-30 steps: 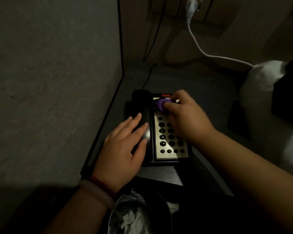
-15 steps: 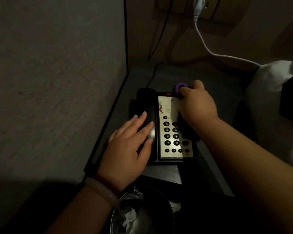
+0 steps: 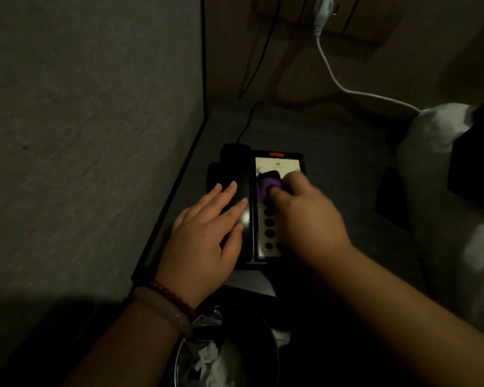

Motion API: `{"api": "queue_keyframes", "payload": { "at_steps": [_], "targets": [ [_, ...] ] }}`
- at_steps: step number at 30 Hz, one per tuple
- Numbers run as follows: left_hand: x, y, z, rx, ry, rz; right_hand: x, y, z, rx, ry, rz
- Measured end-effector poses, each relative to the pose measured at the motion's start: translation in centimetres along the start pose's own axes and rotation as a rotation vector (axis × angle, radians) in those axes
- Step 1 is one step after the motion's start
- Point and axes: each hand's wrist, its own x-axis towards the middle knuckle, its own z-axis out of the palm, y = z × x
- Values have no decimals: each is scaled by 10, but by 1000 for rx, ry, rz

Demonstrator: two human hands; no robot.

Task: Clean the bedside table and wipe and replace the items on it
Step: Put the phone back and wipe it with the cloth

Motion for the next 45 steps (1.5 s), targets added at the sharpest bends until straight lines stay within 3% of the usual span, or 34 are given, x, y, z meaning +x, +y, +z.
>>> {"api": "queue_keyframes", "payload": {
  "at_steps": [3,7,13,15,18,20,25,27,30,32,37,39,43,45],
  "targets": [
    [-1,-2,0,2,5,10,-15,-6,3,-1,-17,-25],
    [-2,-1,0,7,11,7,-16,14,1,25,60,268],
    [0,-1,0,13,11,4,-38,-22,9,37,16,-60],
    [-1,-1,-1,14,14,0,-39,-14,12,11,42,13],
    [-1,1,-1,11,9,-12,-37,10,9,22,91,290],
    [-1,1,-1,7,7,-12,-39,11,10,28,105,336],
    [0,0,-2,18,18,-5,-60,-26,20,59,98,4],
    [-1,0,-2,21,2,-6,-60,-22,22,61,107,29],
    [-1,2,-2,21,-5,-17,-55,-3,20,63,157,254],
    [-1,2,-2,15,-4,-20,-53,1,18,52,158,307],
    [0,1,-1,6,2,-14,-72,-29,23,37,93,-22],
    [-1,1,-1,8,-2,-6,-84,-29,26,54,63,-56],
    [-1,3,-1,13,5,-11,-88,-3,28,76,120,180],
    [-1,3,-1,5,6,-13,-87,0,29,116,161,216]
  ]
}}
